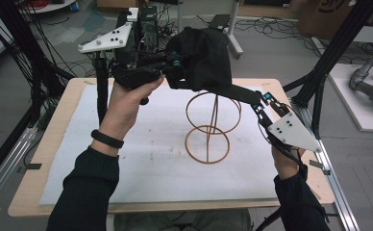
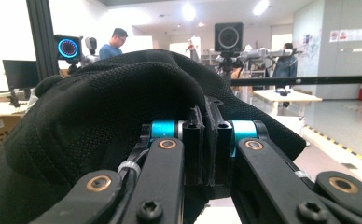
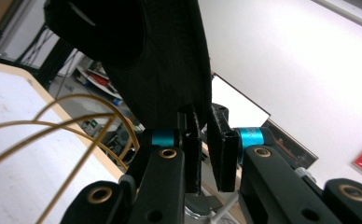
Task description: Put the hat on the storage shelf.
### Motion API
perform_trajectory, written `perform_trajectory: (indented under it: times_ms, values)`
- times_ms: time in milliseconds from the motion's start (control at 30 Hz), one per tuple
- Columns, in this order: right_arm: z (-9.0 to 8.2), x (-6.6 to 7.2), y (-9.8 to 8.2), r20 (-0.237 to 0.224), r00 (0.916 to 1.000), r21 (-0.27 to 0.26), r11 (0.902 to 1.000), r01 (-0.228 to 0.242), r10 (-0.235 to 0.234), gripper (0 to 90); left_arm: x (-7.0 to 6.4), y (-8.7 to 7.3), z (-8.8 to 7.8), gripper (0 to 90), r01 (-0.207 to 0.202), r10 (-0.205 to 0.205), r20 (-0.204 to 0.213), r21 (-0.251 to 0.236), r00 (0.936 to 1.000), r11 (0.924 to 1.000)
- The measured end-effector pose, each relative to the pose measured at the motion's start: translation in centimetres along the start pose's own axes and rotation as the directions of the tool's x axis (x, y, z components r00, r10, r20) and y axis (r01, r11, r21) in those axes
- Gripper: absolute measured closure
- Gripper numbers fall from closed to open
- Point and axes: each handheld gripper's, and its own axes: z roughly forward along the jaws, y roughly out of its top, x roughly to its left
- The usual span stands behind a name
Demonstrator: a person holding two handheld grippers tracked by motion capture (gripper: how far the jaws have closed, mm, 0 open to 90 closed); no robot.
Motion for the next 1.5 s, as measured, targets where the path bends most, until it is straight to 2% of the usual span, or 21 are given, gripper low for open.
perform_trajectory:
  times_ms: [133, 333, 500, 700, 867, 967, 1067, 1167, 1233, 1300, 1367, 1500]
  values:
    - [0.0, -0.1, -0.5, 0.034, 0.9994, 0.004, 1.0, 0.004, -0.004, 85.0, 0.2, -0.4, 0.5, 86.8, -0.011, 0.011, -0.011, 0.005, 0.9999, 0.9999]
    - [0.1, -0.5, -1.2, 0.058, 0.9983, 0.013, 0.9999, 0.003, -0.003, 84.7, 0.8, -1.5, 1.0, 86.7, -0.014, 0.015, -0.036, 0.016, 0.9992, 0.9998]
    - [0.3, -0.3, -2.1, 0.069, 0.9974, 0.03, 0.9994, 0.02, -0.022, 84.7, 1.2, -2.4, 1.2, 86.7, -0.023, 0.024, -0.057, 0.025, 0.9981, 0.9994]
    - [0.6, 0.1, -3.3, 0.075, 0.9963, 0.047, 0.9982, 0.038, -0.041, 84.7, 1.5, -3.2, 1.7, 86.7, -0.035, 0.04, -0.072, 0.058, 0.9966, 0.9977]
    - [0.3, 0.5, -4.7, 0.089, 0.9945, 0.074, 0.9961, 0.048, -0.054, 84.6, 1.4, -4.7, 1.7, 86.7, -0.025, 0.032, -0.076, 0.096, 0.9966, 0.9951]
    - [0.0, 0.9, -5.7, 0.088, 0.9945, 0.092, 0.9945, 0.049, -0.057, 84.3, 1.4, -5.5, 1.6, 86.6, -0.002, 0.011, -0.078, 0.116, 0.9969, 0.9932]
    - [-0.2, 1.3, -6.4, 0.078, 0.9963, 0.106, 0.994, 0.027, -0.035, 84.0, 1.3, -5.9, 1.6, 86.5, 0.005, 0.008, -0.085, 0.151, 0.9963, 0.9885]
    - [-0.4, 1.5, -7.0, 0.053, 0.9986, 0.122, 0.9926, -0.006, 0.0, 83.9, 1.3, -6.2, 1.4, 86.4, 0.026, -0.01, -0.097, 0.161, 0.9952, 0.9866]
    - [-0.4, 1.6, -7.2, 0.038, 0.9993, 0.13, 0.9915, -0.01, 0.005, 83.5, 1.3, -6.4, 1.3, 86.4, 0.032, -0.014, -0.104, 0.174, 0.9945, 0.9842]
    - [-0.4, 1.8, -7.5, 0.021, 0.9991, 0.146, 0.9885, -0.039, 0.037, 82.8, 1.3, -6.7, 1.2, 86.4, 0.039, -0.02, -0.108, 0.176, 0.9939, 0.9836]
    - [-0.5, 1.9, -7.7, 0.021, 0.9984, 0.147, 0.9877, -0.055, 0.053, 82.4, 1.2, -7.0, 1.2, 86.3, 0.05, -0.03, -0.115, 0.175, 0.9929, 0.9832]
    - [-0.9, 1.5, -8.3, 0.002, 0.9906, 0.157, 0.9782, -0.135, 0.137, 80.8, 1.2, -7.7, 1.4, 86.1, 0.064, -0.043, -0.118, 0.182, 0.9921, 0.9813]
